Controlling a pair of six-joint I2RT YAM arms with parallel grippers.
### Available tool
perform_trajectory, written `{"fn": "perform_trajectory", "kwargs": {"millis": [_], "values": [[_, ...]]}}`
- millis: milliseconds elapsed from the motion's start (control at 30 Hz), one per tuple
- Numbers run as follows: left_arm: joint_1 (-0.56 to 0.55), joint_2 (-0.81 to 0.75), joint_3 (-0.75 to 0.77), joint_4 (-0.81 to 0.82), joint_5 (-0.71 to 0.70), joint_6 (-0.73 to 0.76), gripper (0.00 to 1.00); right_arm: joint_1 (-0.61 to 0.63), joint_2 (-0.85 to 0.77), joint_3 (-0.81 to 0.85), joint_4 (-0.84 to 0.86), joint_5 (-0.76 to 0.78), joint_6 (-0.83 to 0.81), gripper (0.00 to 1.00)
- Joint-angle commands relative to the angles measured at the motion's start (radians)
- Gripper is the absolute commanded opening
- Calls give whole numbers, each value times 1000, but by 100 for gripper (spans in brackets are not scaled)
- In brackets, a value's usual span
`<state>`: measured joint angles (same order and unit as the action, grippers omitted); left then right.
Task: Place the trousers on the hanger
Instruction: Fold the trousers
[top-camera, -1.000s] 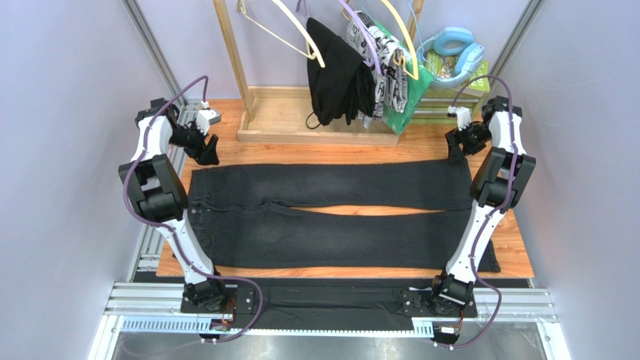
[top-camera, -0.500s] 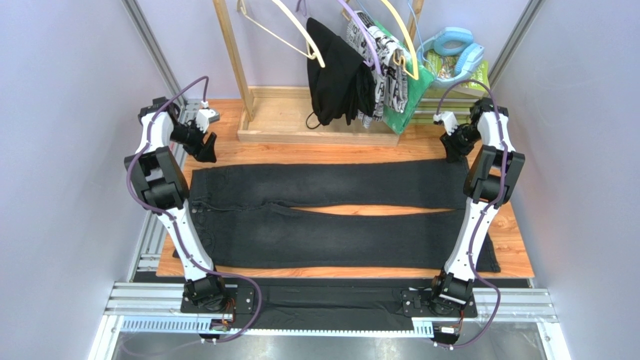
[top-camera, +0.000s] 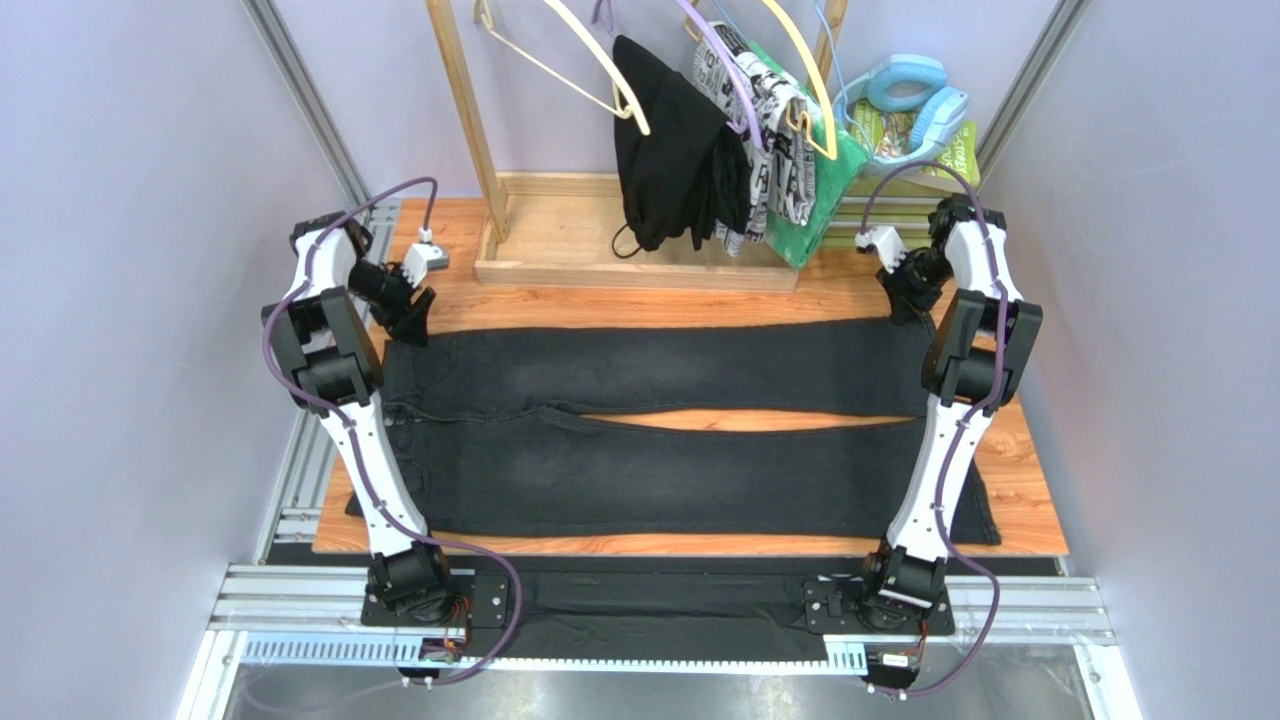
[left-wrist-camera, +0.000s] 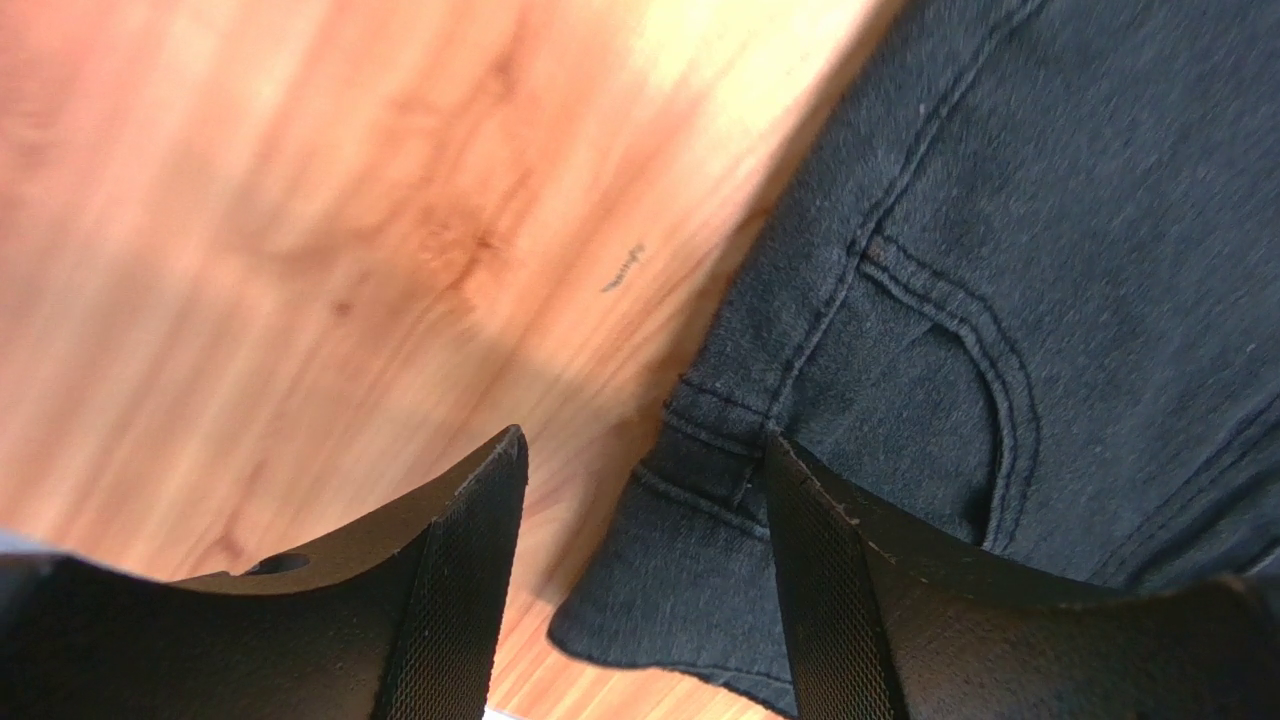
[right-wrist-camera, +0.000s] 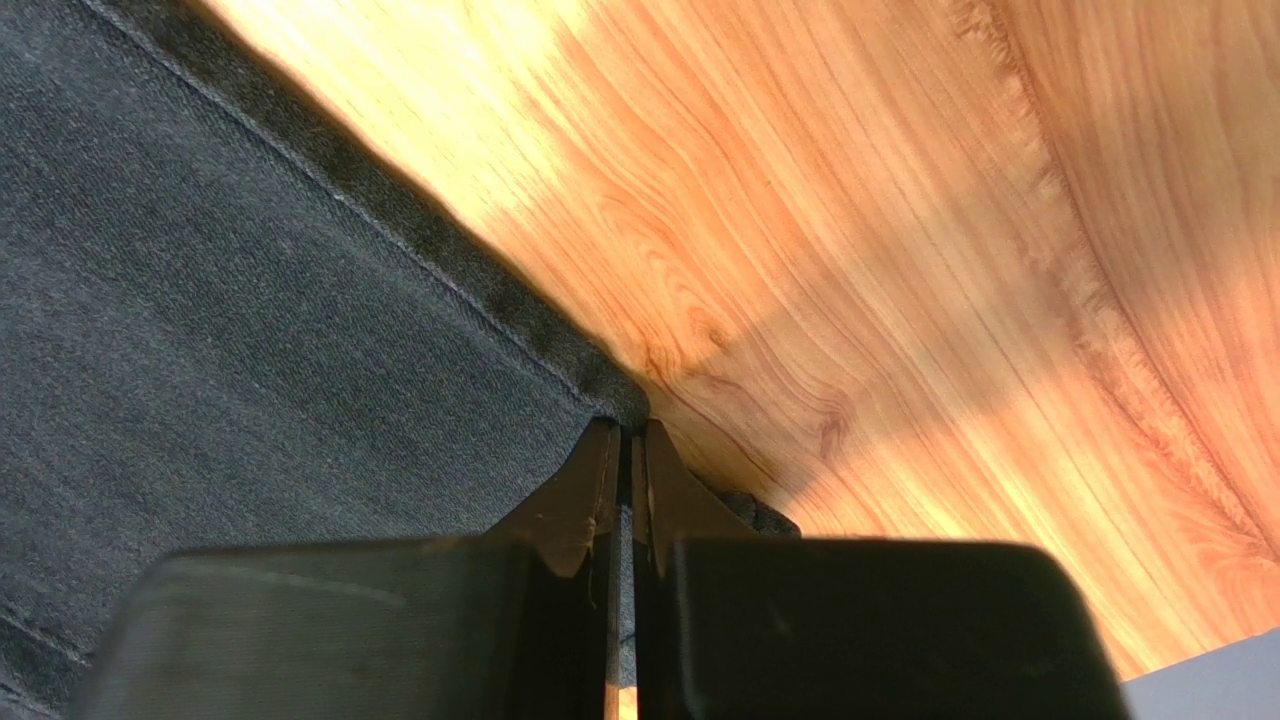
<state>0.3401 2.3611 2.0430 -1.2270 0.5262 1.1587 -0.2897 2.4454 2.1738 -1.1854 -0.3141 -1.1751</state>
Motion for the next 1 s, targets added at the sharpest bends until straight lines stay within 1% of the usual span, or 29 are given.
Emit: {"fn": "perform_trajectory", "kwargs": {"millis": [0,67,100,167,200,267,300,433,467,533,567,633,667,733,767,833,867,900,933,967], "values": [[-3,18,-13,-52,-15,99,65,15,23,-37,44,53,-5,0],[-7,24,-23,-49,-32,111,61,17,18,-37,55,61,14,0],[-9,27,-29,-46,-46,114,51,17,11,-37,81,63,28,0],[-13,30,-30,-31,-48,111,35,17,0,-34,110,60,66,0],[-15,20,-29,-20,-42,89,20,15,-8,-29,134,53,99,0],[-16,-12,-23,18,-8,62,5,17,-43,-26,159,43,130,0],[-15,-26,-15,24,7,44,0,15,-60,-23,185,38,165,0],[-7,-121,-17,78,83,-5,0,4,-176,-19,219,12,218,0],[-3,-169,-23,92,124,-17,0,0,-198,-20,222,3,226,0],[8,-219,-52,141,153,-54,0,-17,-245,-37,224,-23,241,0],[10,-274,-67,150,178,-56,0,-22,-296,-46,225,-32,242,0],[14,-333,-131,193,193,-57,0,-41,-354,-86,228,-62,246,0],[19,-395,-189,210,210,-54,0,-49,-411,-101,228,-74,247,0],[34,-463,-260,271,231,-56,0,-72,-468,-158,225,-111,235,0],[43,-530,-332,290,257,-56,0,-80,-535,-182,225,-124,229,0],[77,-597,-409,328,285,-45,0,-109,-606,-244,221,-169,207,0],[88,-661,-491,331,305,-3,0,-118,-641,-314,213,-184,178,0],[111,-696,-538,340,307,22,0,-141,-723,-365,208,-209,149,0],[123,-762,-587,348,305,47,0,-153,-767,-415,208,-220,126,0],[154,-796,-677,359,305,108,0,-169,-808,-528,207,-233,61,0]]}}
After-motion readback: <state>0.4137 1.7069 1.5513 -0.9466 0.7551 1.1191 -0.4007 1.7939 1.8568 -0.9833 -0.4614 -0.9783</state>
